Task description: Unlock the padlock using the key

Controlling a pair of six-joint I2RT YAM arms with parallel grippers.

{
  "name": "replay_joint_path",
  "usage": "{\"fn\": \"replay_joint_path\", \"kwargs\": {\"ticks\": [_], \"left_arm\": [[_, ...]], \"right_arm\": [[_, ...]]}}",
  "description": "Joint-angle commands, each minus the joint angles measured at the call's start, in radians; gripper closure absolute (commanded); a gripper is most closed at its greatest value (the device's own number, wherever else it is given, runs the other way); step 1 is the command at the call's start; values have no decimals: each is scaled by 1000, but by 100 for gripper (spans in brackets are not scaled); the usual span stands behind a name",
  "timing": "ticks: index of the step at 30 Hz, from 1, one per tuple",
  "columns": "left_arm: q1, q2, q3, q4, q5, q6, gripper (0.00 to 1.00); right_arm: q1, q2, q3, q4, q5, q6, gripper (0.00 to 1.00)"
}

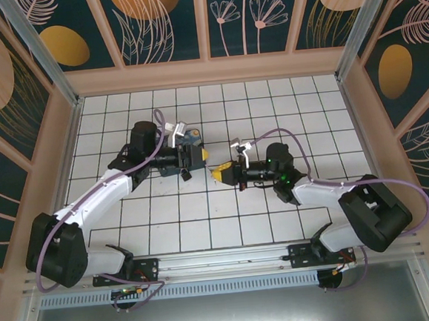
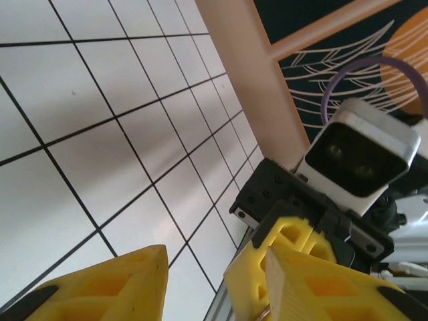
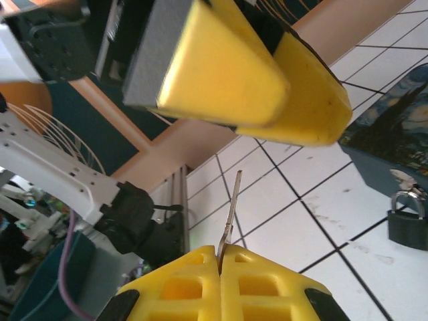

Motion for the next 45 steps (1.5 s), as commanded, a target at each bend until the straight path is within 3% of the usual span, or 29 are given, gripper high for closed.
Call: {"fn": "replay_joint_path", "kwargs": {"ticks": [1, 5, 11, 18, 27, 33, 36, 38, 42, 45], "left_arm": [[0, -6, -23, 54, 69, 41, 60], [0, -37, -42, 82, 103, 38, 62], [-10, -44, -71, 133, 139, 8, 64], [-26, -38, -61, 91, 132, 50, 66], [-32, -42, -62, 88, 136, 61, 84], [-42, -51, -70, 105, 140, 62, 87], [-42, -51, -70, 109, 130, 57, 98], [-42, -48, -69, 107, 113, 52, 100], [-42, -54, -85, 150, 68, 8, 100], [-42, -71, -127, 260, 40, -76, 100]], "right_arm": [[-22, 27, -14, 89, -60, 92, 100], [-46, 79, -49, 282, -96, 217, 100], [-48, 151, -32, 413, -118, 299, 100], [-47, 173, -18, 447, -121, 334, 100], [-46, 210, -1, 490, -125, 384, 100], [-47, 233, 10, 524, -135, 424, 100], [-46, 240, 13, 527, -137, 431, 100], [-48, 229, 10, 505, -128, 422, 100], [-51, 181, -4, 397, -82, 357, 84], [-65, 148, -32, 412, -35, 372, 70]]}}
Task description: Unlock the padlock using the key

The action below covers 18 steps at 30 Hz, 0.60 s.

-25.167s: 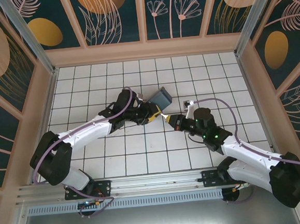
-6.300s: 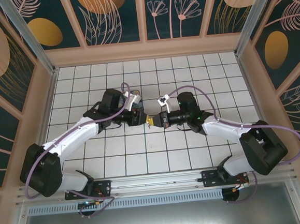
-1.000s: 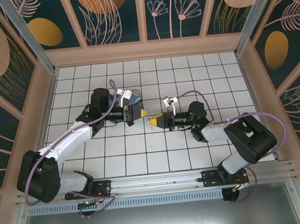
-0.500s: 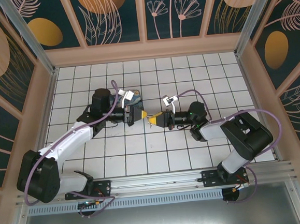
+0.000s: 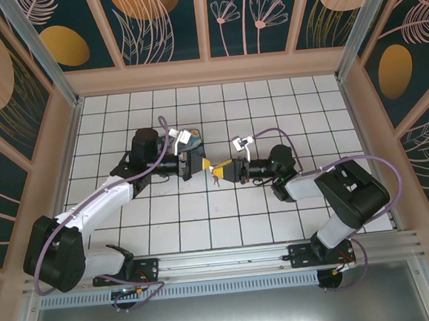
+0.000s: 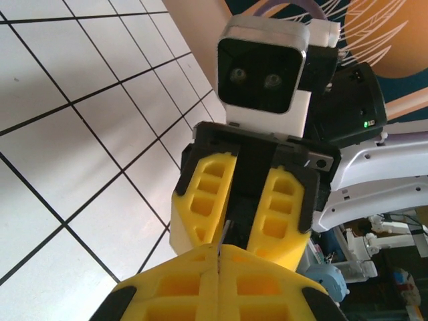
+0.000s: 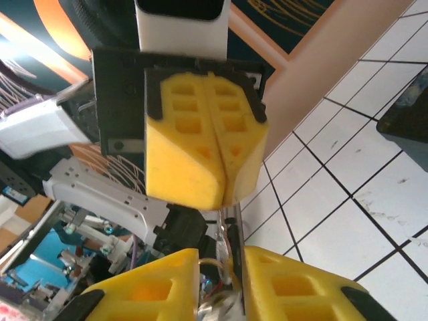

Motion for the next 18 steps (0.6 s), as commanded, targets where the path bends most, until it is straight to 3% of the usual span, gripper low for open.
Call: {"fn": "replay_joint_path", "kwargs": {"ticks": [1, 6, 11, 18], "left_arm": [[-8, -39, -53, 176, -31, -110, 100], [-8, -47, -82, 237, -69, -165, 100], [-8, -39, -91, 265, -76, -200, 100], [-8, -34, -112, 326, -89, -242, 100]], "right_arm": [[-18, -56, -24, 3, 74, -7, 68], [-31, -116, -62, -42, 195, -20, 57], [-11, -169, -25, -174, 241, -100, 58], [14, -120, -23, -63, 245, -8, 59]]}}
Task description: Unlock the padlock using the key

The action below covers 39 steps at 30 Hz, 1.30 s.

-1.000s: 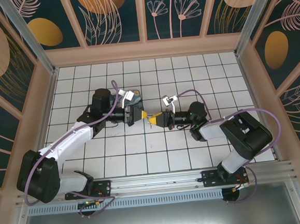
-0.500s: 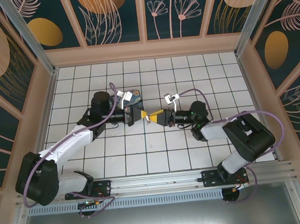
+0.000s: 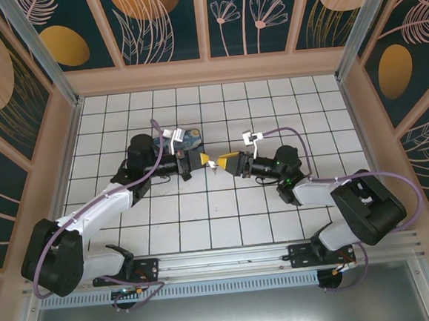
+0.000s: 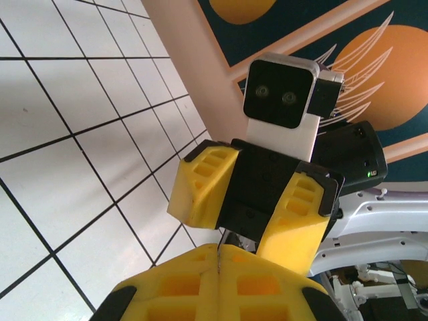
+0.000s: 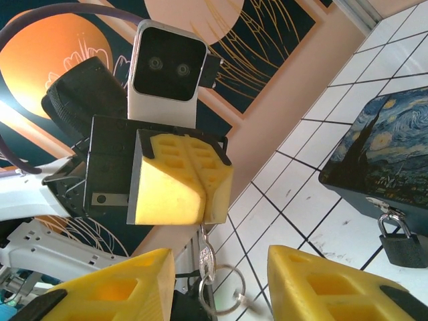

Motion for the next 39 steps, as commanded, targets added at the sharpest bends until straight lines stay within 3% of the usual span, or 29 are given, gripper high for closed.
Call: {"fn": "replay_joint_path", "kwargs": {"ticks": [1, 19, 28, 35, 39], "left_arm": [[-6, -8, -20, 78, -11, -37, 100], [-6, -5, -38, 139, -33, -71, 100], [-6, -1, -71, 227, -21, -124, 100], [-6, -11, -66, 210, -3, -108, 100], [-6, -6, -64, 209, -5, -109, 100]], "right_arm": [[20, 21, 16, 73, 26, 41, 60], [68, 56, 50, 75, 24, 50, 70], [68, 95, 46, 176, 31, 113, 76], [68, 98, 51, 193, 34, 124, 75], [68, 97, 55, 190, 31, 121, 80]]}}
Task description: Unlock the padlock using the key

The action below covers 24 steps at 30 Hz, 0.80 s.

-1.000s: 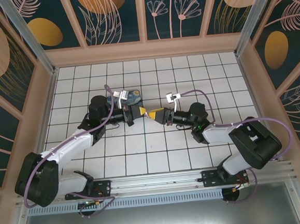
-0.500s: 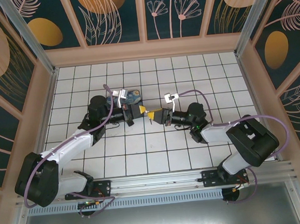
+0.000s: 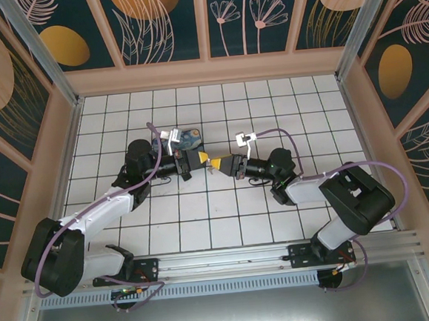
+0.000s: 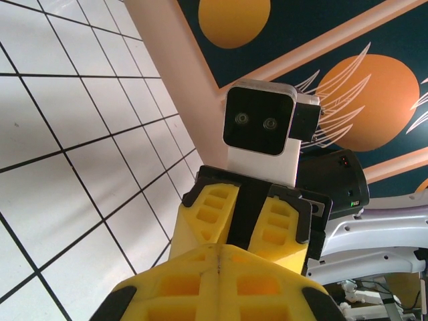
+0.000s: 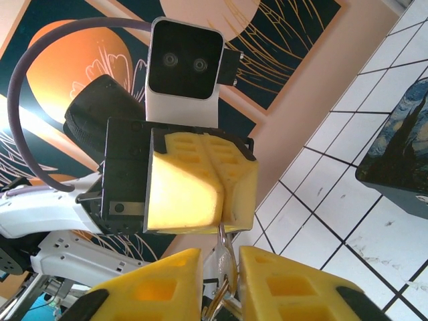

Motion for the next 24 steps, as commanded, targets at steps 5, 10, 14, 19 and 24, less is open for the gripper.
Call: {"fn": "replay_joint_path", "kwargs": {"ticks": [5, 10, 14, 19, 24], "left_arm": [[-6, -2, -2, 46, 20, -7, 100], [-6, -5, -5, 46, 14, -7, 100], [-6, 0, -14, 54, 10, -12, 100], [1, -19, 7, -83, -61, 65, 65], [38, -60, 82, -370, -222, 202, 37]], "right_arm": [[12, 5, 30, 55, 11, 0, 84], [13, 9, 30, 72, 6, 7, 94], [12, 17, 21, 129, 7, 31, 100], [8, 17, 7, 126, 12, 42, 100], [-7, -19, -4, -52, 37, -21, 100]]}}
